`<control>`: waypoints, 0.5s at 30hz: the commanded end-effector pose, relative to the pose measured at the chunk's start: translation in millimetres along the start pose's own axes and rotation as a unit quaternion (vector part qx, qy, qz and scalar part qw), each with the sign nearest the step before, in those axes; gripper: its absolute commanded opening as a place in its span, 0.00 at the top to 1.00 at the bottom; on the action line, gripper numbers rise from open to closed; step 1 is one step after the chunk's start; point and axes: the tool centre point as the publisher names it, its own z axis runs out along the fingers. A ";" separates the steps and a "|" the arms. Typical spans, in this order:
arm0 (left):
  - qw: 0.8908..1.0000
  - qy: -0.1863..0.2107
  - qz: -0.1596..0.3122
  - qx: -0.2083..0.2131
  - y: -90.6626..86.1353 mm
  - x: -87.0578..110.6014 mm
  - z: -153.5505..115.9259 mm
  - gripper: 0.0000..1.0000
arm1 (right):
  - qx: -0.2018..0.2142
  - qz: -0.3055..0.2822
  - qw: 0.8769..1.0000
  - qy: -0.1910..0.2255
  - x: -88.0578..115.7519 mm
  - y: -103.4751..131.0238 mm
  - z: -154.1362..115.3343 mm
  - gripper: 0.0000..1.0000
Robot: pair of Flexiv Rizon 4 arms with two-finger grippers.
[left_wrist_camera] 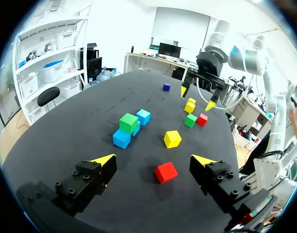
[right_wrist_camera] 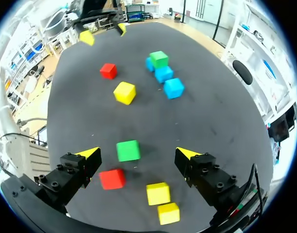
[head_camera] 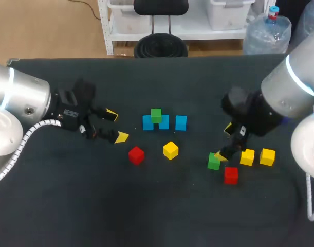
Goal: Place the blue cubes, place green cubes on the blue cubes, place the yellow cubes on the green cubes, then place the red cubes on the yellow cubes, and place purple cube on the red cubes.
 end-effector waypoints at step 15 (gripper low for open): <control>1.000 -0.003 0.001 -0.001 -0.2 1.7 -0.1 0.00 | -0.035 -0.069 0.996 0.043 8.9 7.8 16.7 0.00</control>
